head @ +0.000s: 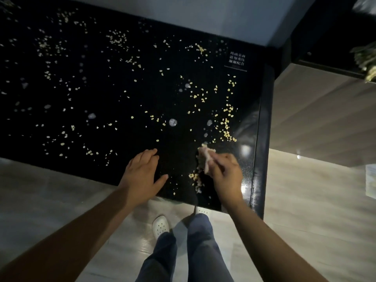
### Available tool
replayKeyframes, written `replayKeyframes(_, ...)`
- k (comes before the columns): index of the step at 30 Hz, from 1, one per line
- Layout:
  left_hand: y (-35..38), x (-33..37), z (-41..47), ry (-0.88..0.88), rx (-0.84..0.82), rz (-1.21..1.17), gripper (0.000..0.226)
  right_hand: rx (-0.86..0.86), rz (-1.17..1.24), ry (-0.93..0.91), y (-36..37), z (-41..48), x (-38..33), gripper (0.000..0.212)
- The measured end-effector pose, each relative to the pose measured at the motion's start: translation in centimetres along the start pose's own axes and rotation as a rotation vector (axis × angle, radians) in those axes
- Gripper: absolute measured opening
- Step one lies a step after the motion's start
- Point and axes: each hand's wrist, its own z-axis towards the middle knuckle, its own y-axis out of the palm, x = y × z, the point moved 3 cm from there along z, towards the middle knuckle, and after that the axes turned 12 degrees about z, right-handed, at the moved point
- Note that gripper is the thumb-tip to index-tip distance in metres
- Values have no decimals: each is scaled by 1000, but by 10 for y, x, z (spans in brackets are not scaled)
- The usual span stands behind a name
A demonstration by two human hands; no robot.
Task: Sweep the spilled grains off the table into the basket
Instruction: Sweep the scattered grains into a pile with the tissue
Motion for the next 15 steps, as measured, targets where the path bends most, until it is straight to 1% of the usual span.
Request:
replayKeyframes(2,-3,2,2,-24,7,-27,63,95,11,-30,-28,16,-5,29)
replayKeyframes(4,-6,7,5,-42,12,-43,63,188,-39,-82,-58,40,-7,28)
replayKeyframes(6,-11,13,10,-60,26,-67,63,239,-88,-77,-79,68,0,29)
replayKeyframes(9,-17,23,21,-95,37,-125,62,195,-129,12,-83,97,21,31)
replayKeyframes(12,-22,29,35,-128,45,-159,64,132,-197,10,-64,100,30,32)
replayKeyframes(15,-23,30,48,-149,49,-149,67,-13,-163,-6,-34,82,23,33)
